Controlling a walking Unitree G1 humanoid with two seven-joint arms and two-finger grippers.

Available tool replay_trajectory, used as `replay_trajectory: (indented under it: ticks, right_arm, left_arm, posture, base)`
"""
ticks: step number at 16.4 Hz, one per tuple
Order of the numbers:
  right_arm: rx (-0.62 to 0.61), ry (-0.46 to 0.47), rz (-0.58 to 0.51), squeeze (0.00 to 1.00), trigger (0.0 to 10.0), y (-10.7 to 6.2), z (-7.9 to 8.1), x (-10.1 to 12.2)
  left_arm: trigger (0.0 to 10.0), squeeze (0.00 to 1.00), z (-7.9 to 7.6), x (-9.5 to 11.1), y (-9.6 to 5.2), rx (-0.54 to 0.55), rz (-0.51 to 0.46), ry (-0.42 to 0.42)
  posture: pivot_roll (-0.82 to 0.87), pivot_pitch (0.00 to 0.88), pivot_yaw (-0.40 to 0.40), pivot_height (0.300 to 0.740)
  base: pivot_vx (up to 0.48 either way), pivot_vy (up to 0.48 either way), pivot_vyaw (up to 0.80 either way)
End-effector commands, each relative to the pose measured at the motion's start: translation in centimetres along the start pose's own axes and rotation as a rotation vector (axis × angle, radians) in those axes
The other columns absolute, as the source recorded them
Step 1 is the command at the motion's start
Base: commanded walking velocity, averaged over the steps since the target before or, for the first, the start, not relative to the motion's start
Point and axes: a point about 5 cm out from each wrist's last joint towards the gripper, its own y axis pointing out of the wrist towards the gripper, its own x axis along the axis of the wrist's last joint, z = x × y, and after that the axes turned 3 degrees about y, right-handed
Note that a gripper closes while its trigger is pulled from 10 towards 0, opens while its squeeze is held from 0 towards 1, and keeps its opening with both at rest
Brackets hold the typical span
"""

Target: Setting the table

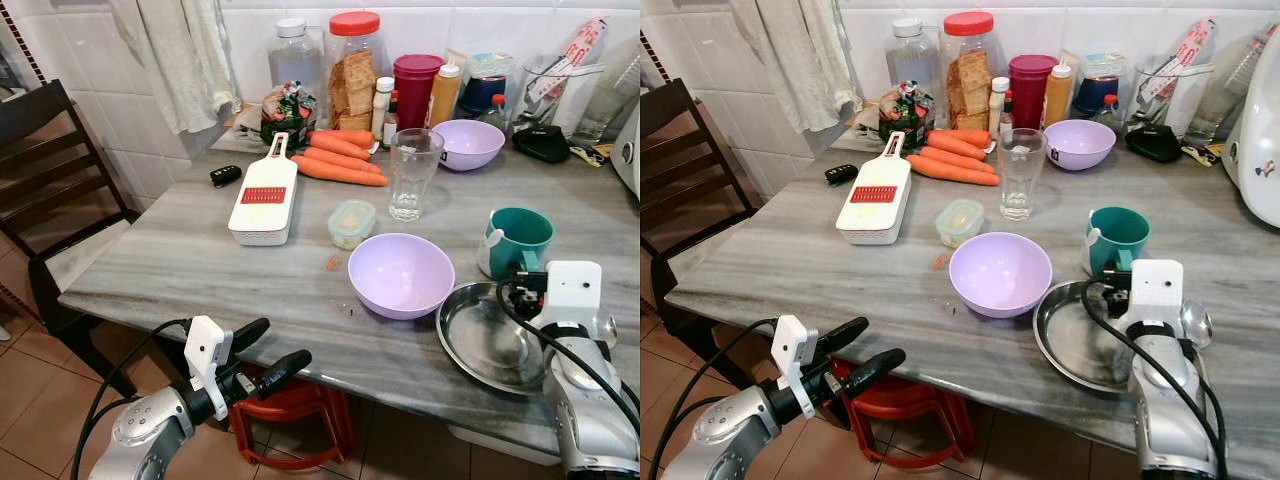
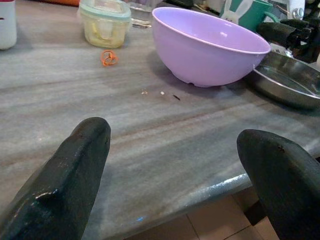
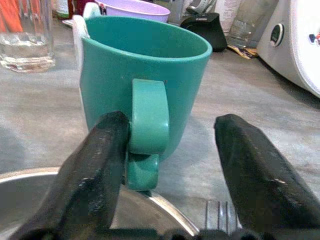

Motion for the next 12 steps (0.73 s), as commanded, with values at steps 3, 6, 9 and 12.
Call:
replay_trajectory:
  ticks: [3, 6, 9, 12]
  right_arm:
    - [-0.065, -0.01, -0.02, 1.0, 10.0, 0.0, -1.2, 0.4]
    - [-0.072, -0.015, -0.031, 1.0, 10.0, 0.0, -1.1, 0.6]
    - [-0.061, 0.001, -0.056, 1.0, 10.0, -0.1, -0.7, 0.9]
    - [-0.022, 0.015, -0.126, 1.0, 10.0, -0.4, 0.3, 1.9]
  left_arm:
    - [10.0, 0.0, 0.9, 0.3, -0.4, 0.012, 0.007, 0.032]
    - [10.0, 0.0, 0.9, 0.2, -0.5, 0.004, 0.01, 0.032]
    - [10.0, 0.0, 0.9, 0.2, -0.4, 0.001, 0.007, 0.034]
    - [10.0, 0.0, 0.7, 0.5, -0.1, -0.004, -0.005, 0.034]
  posture:
    - [-0.05, 0.0, 0.083, 0.74]
    - [-0.05, 0.0, 0.086, 0.74]
    - [-0.05, 0.0, 0.09, 0.74]
    - [-0.05, 0.0, 0.086, 0.74]
  base:
    - [0.0, 0.0, 0.0]
    - [0.0, 0.0, 0.0]
    - [0.0, 0.0, 0.0]
    - [0.0, 0.0, 0.0]
